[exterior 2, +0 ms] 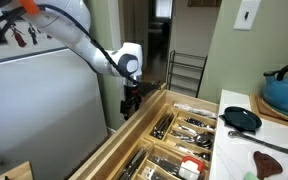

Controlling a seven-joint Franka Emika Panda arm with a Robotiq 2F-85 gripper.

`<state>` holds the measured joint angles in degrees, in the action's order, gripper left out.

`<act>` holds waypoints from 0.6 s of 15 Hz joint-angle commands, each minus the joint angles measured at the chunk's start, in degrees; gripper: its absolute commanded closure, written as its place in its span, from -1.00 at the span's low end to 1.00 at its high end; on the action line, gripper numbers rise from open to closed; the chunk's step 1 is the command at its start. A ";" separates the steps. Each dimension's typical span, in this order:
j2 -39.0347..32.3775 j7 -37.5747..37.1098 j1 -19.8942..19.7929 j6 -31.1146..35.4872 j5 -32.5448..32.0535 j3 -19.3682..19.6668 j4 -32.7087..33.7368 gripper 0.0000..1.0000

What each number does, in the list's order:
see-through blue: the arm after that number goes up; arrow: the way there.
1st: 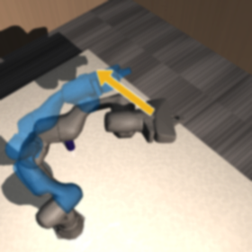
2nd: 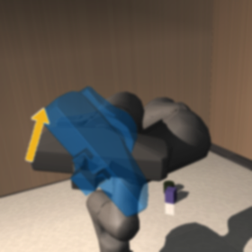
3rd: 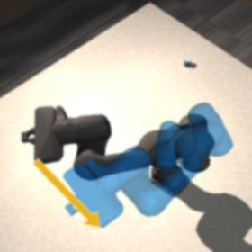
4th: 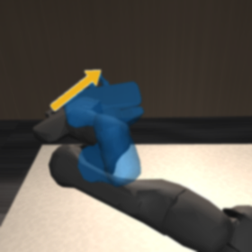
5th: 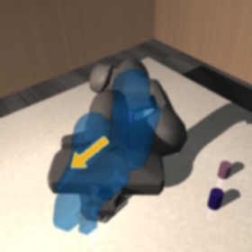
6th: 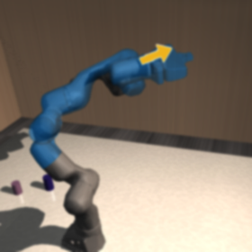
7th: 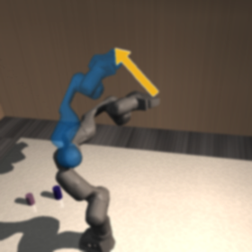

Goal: Take the sponges out of the tray then put the tray in the drawer

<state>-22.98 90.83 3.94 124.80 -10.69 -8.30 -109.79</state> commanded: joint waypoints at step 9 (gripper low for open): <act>-1.91 -7.43 -1.67 -0.30 -9.52 6.45 2.15 -1.00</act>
<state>-24.03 85.51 3.13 124.80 -17.64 -3.06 -108.38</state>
